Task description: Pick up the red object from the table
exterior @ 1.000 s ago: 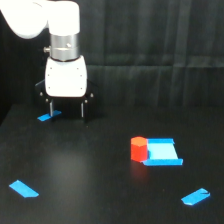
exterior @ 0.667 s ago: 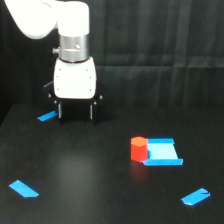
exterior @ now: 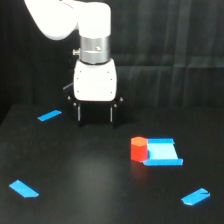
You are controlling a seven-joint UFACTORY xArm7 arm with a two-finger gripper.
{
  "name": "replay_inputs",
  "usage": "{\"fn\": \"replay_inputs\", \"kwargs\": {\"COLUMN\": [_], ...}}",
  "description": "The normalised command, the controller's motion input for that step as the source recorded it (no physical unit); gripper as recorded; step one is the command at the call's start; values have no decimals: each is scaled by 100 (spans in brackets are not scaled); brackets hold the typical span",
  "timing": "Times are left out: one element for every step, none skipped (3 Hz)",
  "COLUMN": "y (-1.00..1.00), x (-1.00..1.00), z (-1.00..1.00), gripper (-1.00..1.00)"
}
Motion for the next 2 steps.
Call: {"fn": "replay_inputs", "kwargs": {"y": [-32, -55], "x": [95, 83], "z": [-22, -10], "gripper": [100, 98]}}
